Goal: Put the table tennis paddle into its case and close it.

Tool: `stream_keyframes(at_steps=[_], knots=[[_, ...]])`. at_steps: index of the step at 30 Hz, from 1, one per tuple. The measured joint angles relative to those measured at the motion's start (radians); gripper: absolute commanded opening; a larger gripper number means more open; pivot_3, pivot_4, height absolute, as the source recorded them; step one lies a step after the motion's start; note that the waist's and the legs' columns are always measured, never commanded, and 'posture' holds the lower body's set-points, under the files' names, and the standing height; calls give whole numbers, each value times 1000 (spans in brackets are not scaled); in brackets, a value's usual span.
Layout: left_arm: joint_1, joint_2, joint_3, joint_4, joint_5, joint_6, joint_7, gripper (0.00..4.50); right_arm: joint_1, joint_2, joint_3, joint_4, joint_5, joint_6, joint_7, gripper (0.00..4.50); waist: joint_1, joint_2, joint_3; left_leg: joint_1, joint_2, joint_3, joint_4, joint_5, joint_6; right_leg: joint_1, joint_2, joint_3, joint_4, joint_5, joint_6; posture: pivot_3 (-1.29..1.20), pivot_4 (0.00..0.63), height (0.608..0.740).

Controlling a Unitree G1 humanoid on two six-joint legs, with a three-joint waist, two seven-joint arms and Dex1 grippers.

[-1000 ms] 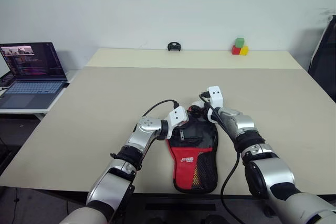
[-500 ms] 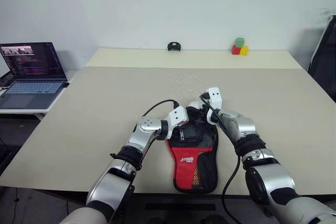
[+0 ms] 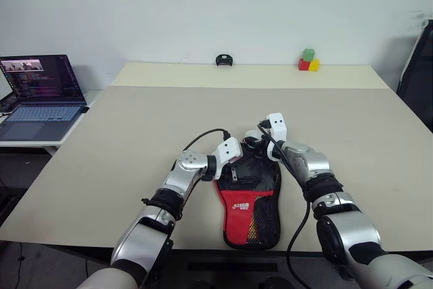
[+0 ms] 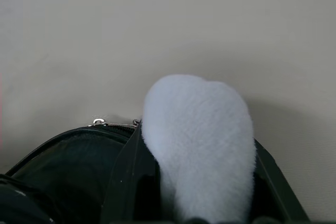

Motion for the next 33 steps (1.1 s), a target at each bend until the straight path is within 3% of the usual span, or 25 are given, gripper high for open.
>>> stream_keyframes(at_steps=[4,7,15,18,29,33], knots=[[1,0,0,0,0,0,0,4500,5,0,1,-7,-1,1,5,1218,0,0,0,0,0,0,0,0,0,0,0,0,0,0,0,0,150,740],[1,0,0,0,0,0,0,4500,6,0,1,-8,-2,-1,5,959,0,0,0,0,0,0,0,0,0,0,0,0,0,0,0,0,150,740],[-11,-2,0,33,0,0,-5,4500,6,-17,11,-8,-25,-3,-11,955,0,0,-1,1,0,0,0,0,0,0,0,0,0,0,0,0,150,740],[-17,-3,0,51,0,-3,-23,3870,5,-23,19,-8,-39,-2,-11,955,0,1,-2,2,0,0,0,0,0,1,0,0,0,0,0,0,150,740],[-13,-3,-12,90,5,-32,-52,14,-24,-63,45,-8,-45,41,0,955,0,2,-3,10,0,0,-1,0,0,10,0,0,0,0,0,0,150,740],[-10,-3,-13,90,5,-32,-52,0,-31,-102,47,-15,-46,60,17,955,0,3,-5,10,0,0,-1,0,0,10,0,0,0,0,0,0,150,740]])
